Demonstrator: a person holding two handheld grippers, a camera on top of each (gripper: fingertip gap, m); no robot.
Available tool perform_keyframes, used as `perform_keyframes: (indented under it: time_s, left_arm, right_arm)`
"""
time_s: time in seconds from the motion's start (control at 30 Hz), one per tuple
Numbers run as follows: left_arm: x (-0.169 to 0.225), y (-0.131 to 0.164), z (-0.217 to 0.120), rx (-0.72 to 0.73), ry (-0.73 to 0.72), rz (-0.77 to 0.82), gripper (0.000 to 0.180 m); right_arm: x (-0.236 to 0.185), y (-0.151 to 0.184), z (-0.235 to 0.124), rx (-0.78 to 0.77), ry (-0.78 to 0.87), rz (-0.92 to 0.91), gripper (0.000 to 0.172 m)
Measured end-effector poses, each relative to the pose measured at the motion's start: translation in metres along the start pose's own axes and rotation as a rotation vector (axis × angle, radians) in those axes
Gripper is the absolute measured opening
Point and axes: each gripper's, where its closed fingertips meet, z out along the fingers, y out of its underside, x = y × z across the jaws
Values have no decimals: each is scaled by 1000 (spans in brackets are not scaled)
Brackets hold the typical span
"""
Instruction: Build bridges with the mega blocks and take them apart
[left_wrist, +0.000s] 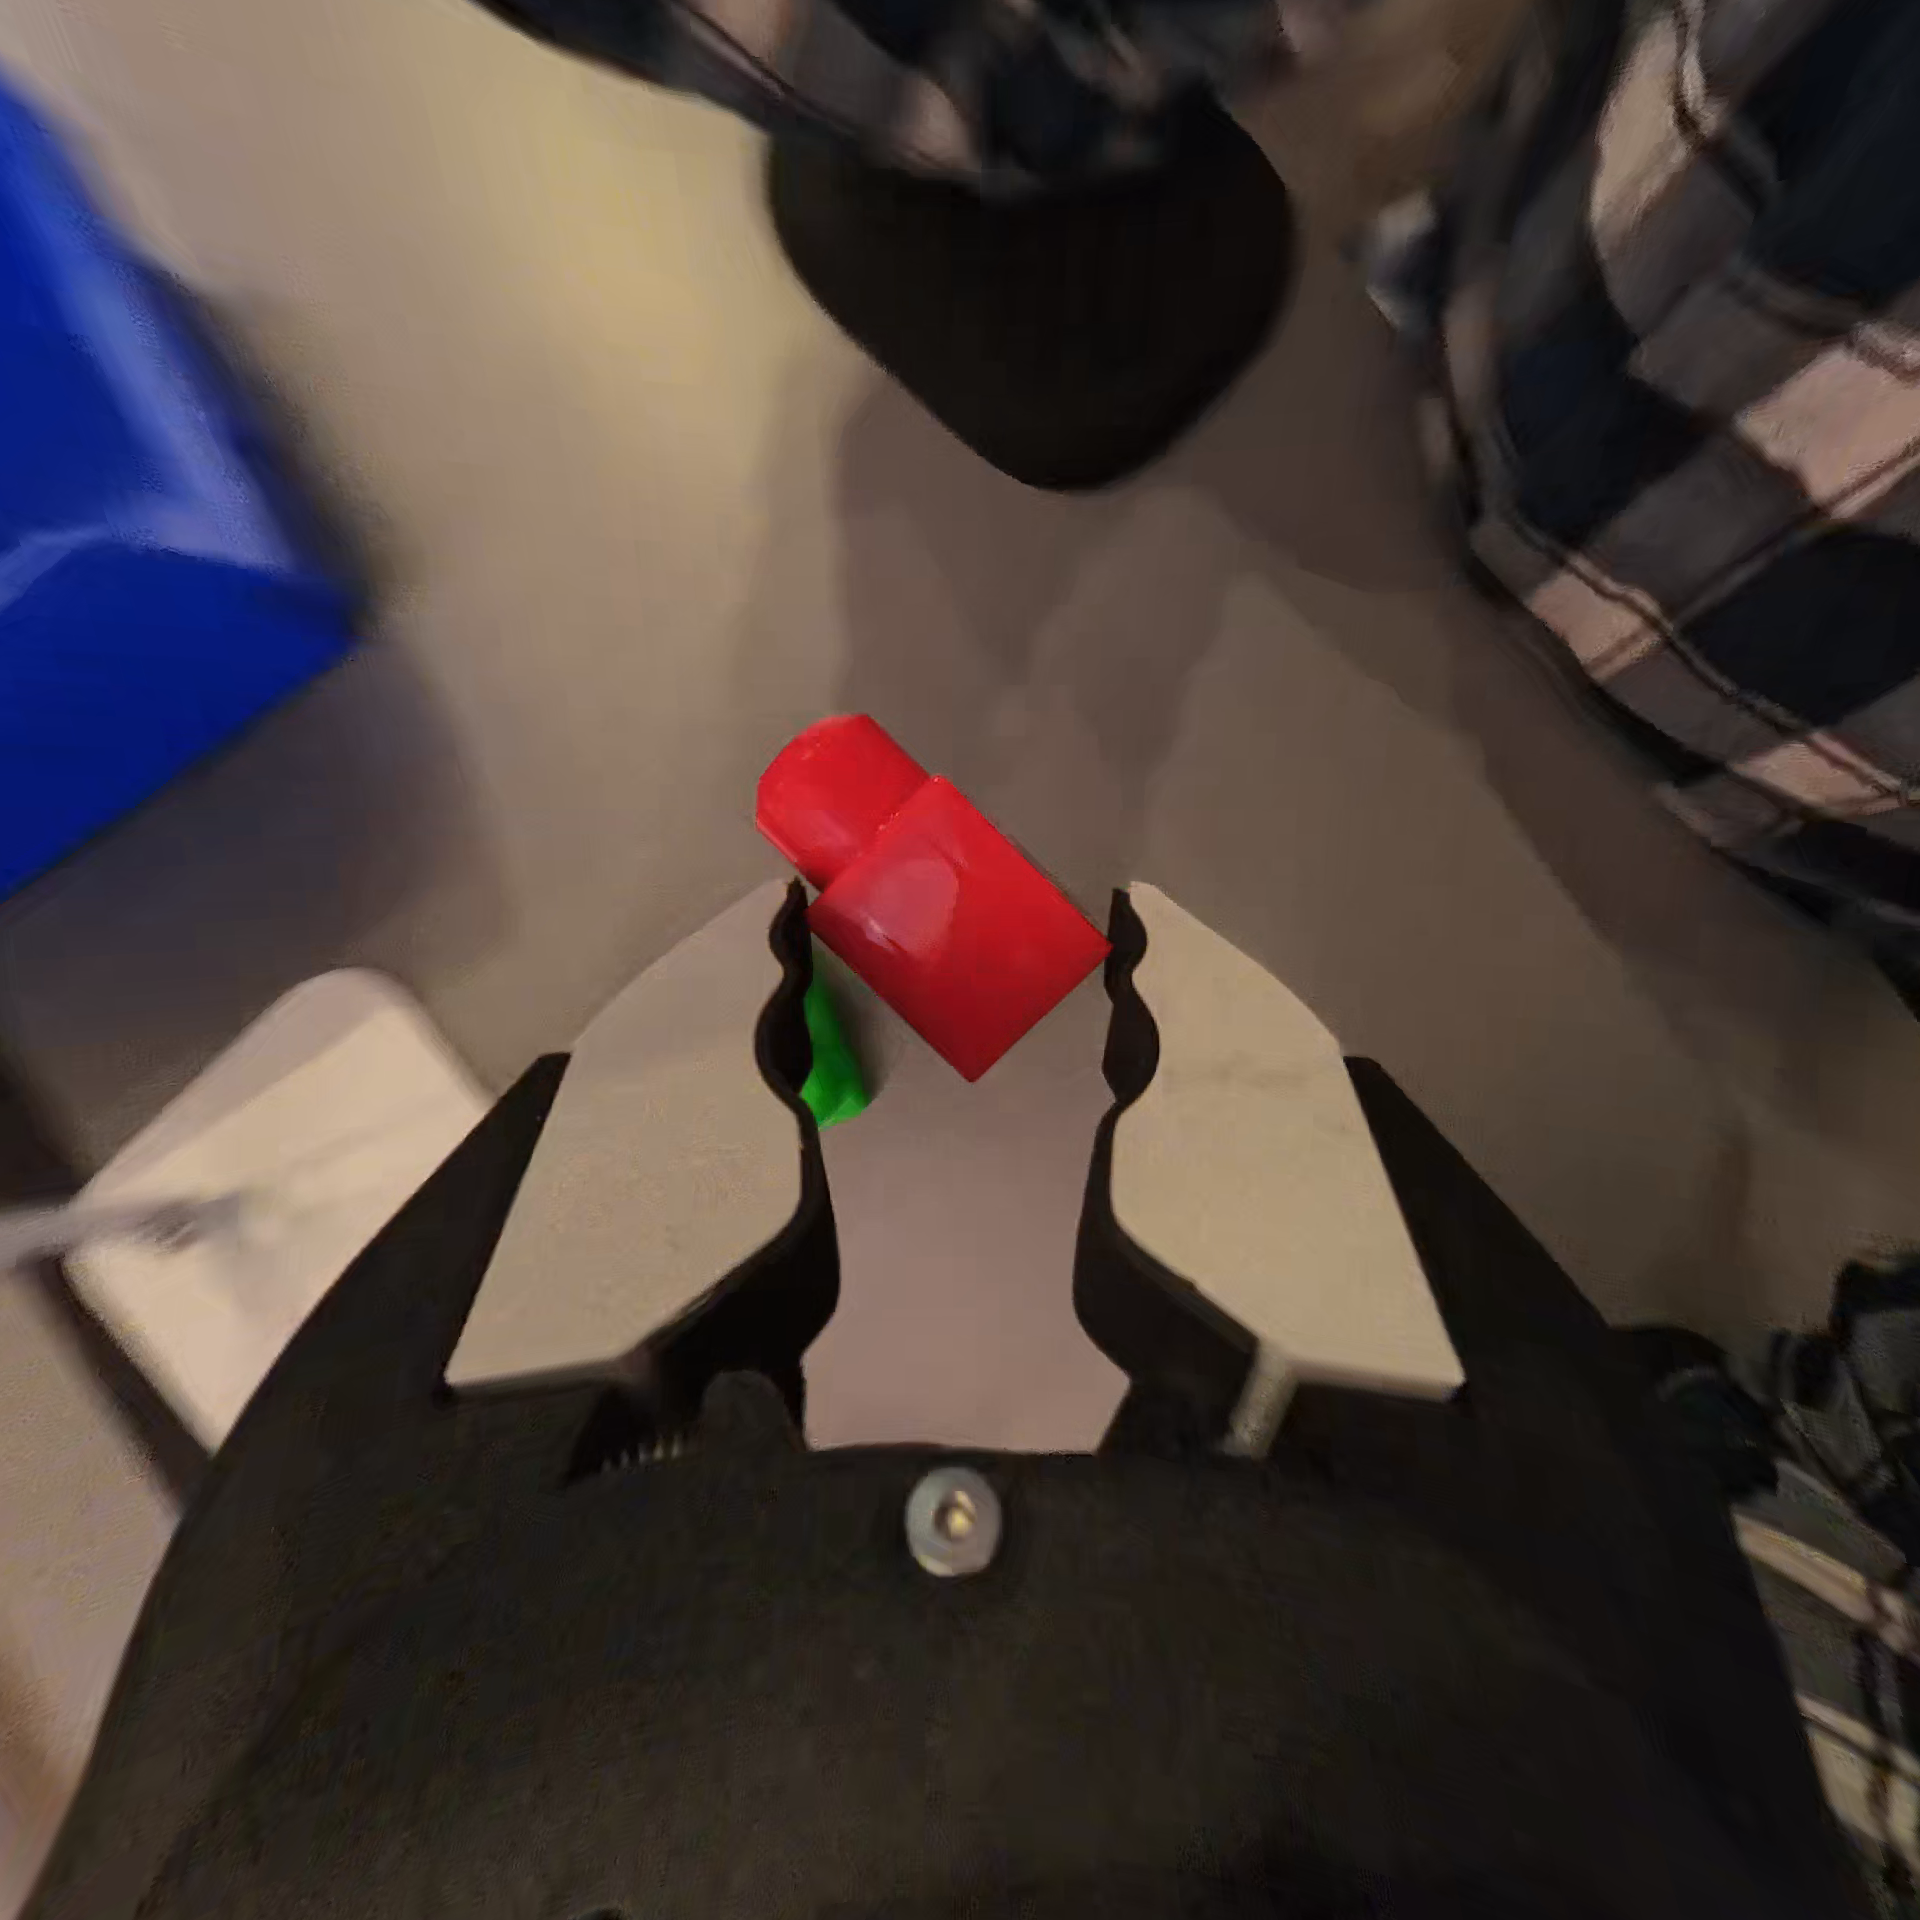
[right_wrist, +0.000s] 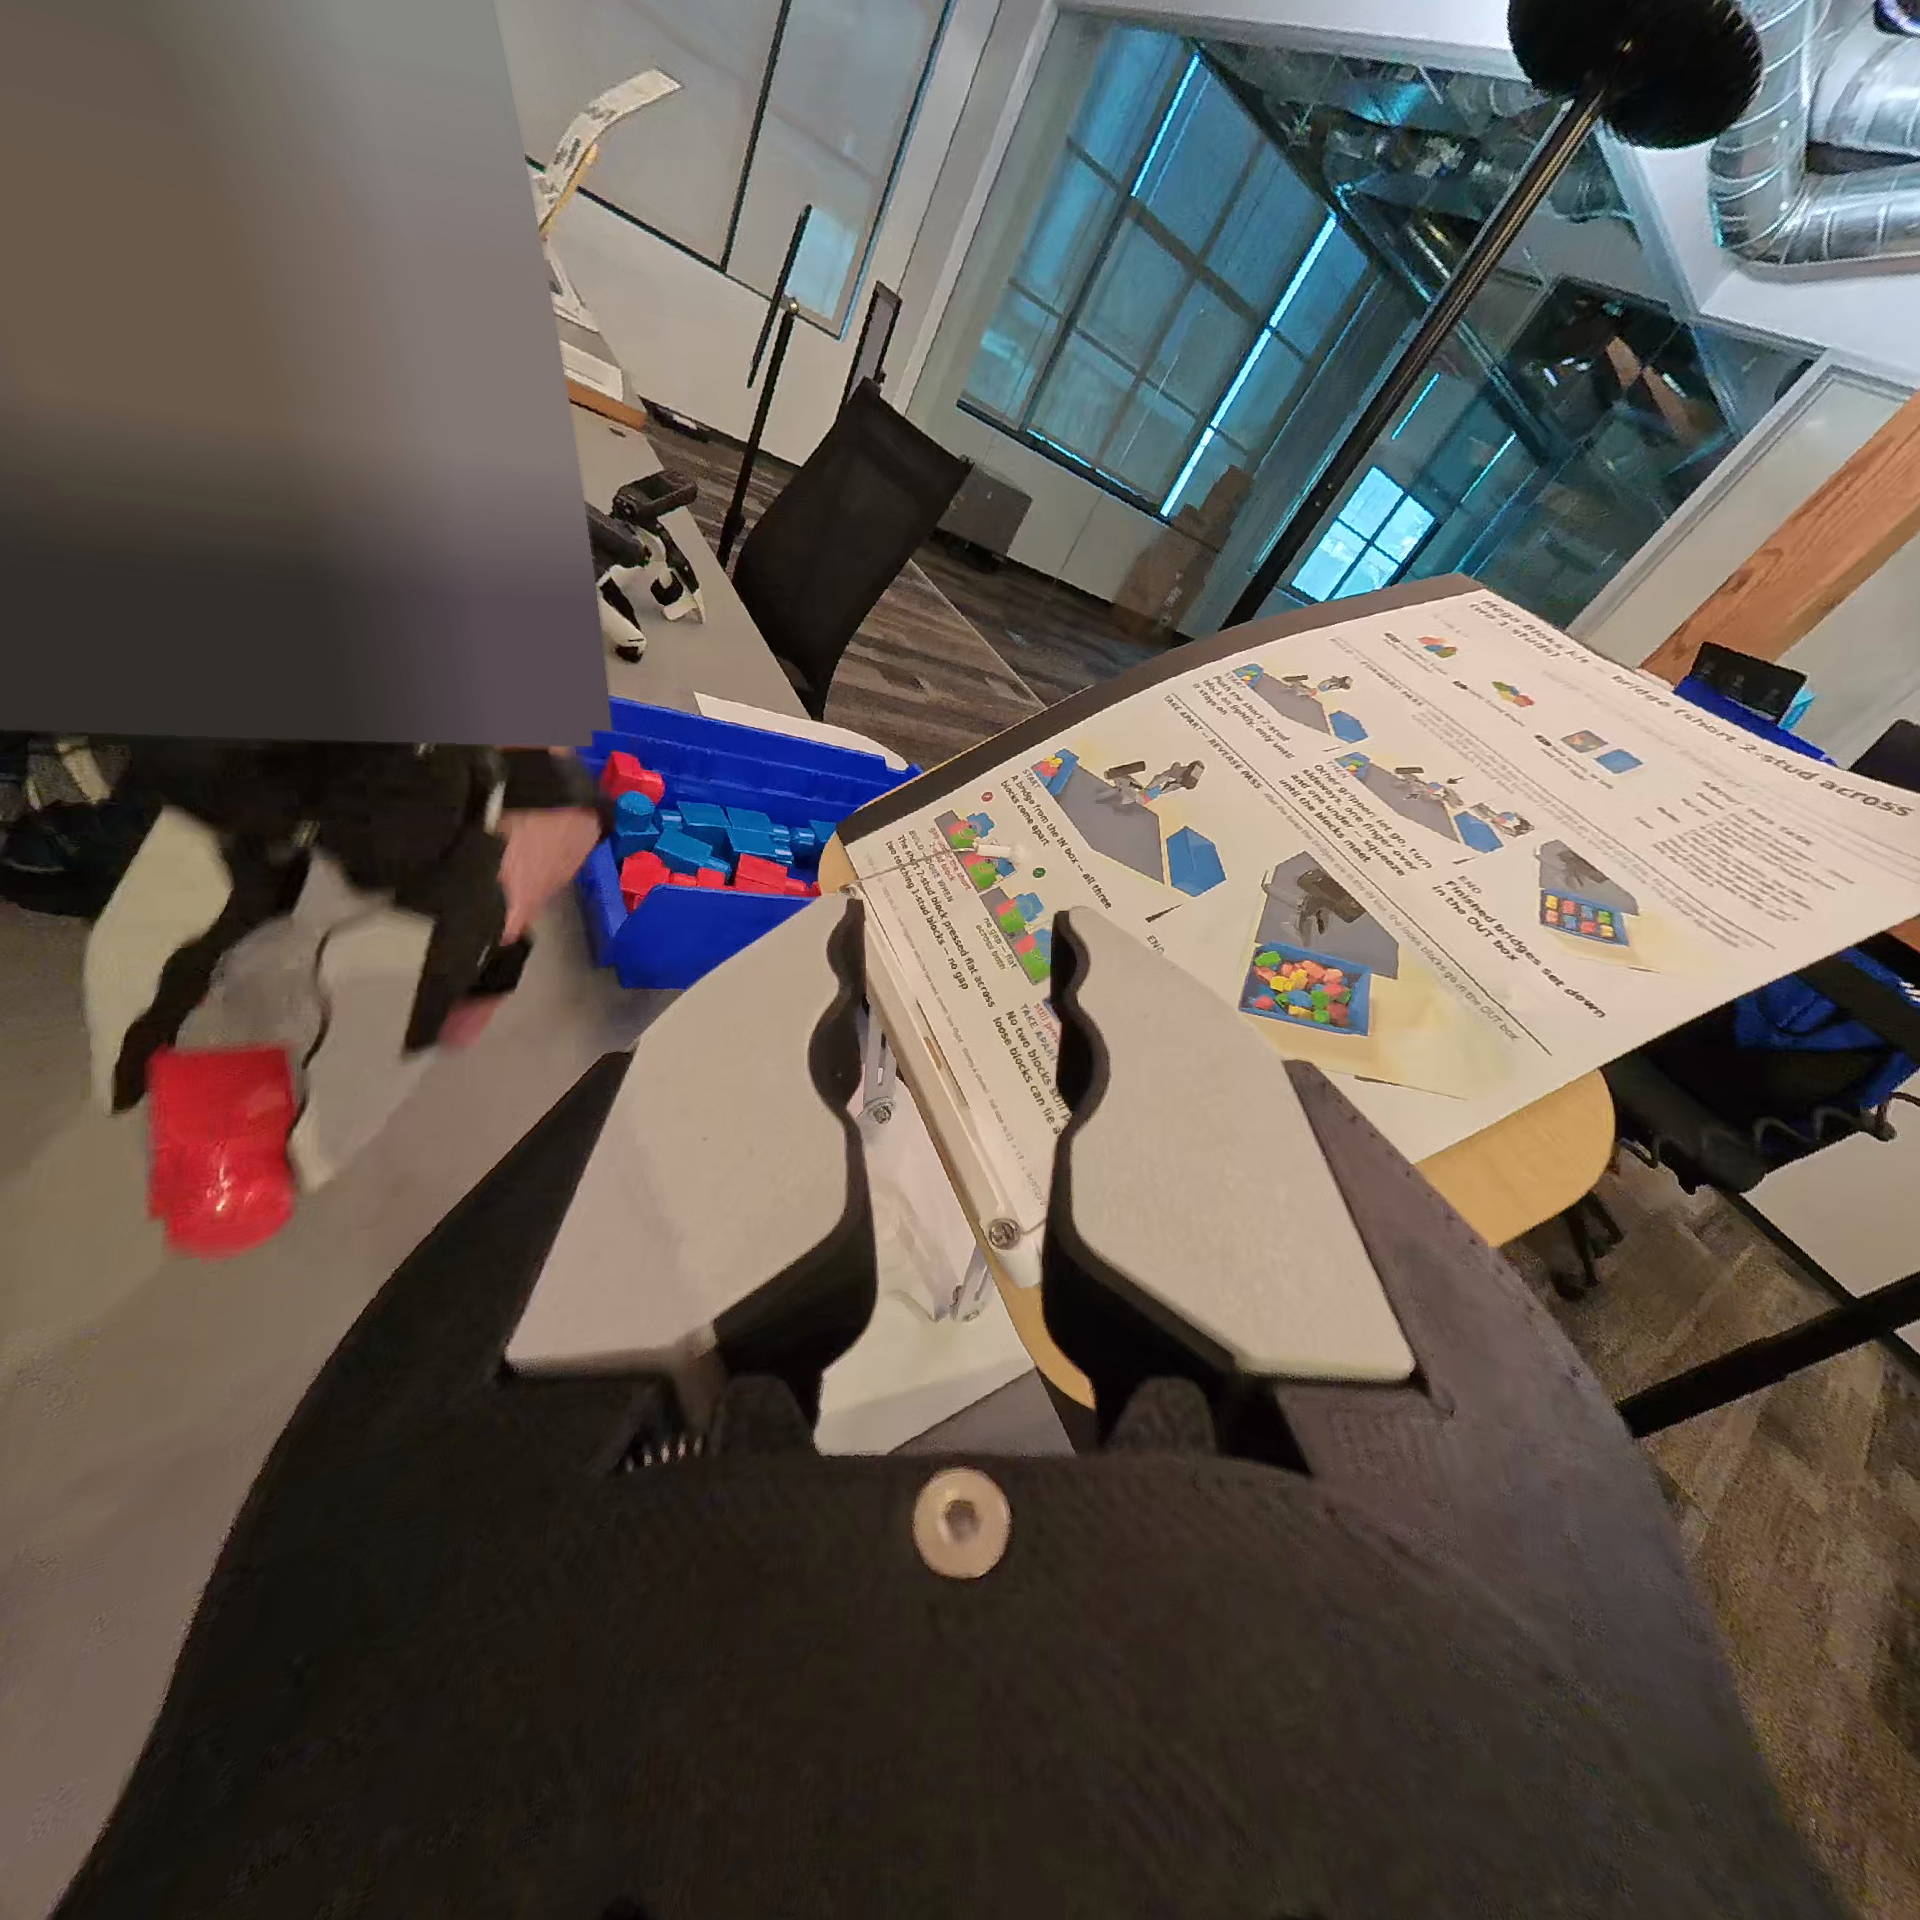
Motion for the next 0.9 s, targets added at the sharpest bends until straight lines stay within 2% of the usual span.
perform_keyframes:
  time_s: [0.1,0.2,0.37,0.5,0.53,0.63,0.73,0.83,0.9]
  left_arm:
    - [16,18,57,-168,153,53,54]
    - [12,47,85,-322,186,18,54]
    - [-2,81,100,-440,183,-81,54]
    - [-14,85,99,-470,106,-106,56]
    - [-14,83,96,-459,102,-115,65]
    - [-15,69,75,-382,67,-120,74]
    - [-22,52,26,-275,-56,-121,74]
    - [-37,48,-52,-134,-314,-166,71]
    - [-56,67,-114,-71,-566,-240,67]
  right_arm:
    - [3,-3,-7,17,12,4,34]
    - [5,-5,-13,30,21,4,35]
    - [7,-8,-19,45,30,3,34]
    - [6,-9,-20,41,29,-2,34]
    - [6,-9,-20,41,29,-3,34]
    - [6,-10,-22,43,32,-7,34]
    - [7,-12,-25,48,41,-6,34]
    - [8,-13,-26,55,43,-3,34]
    - [8,-12,-25,53,42,-2,34]
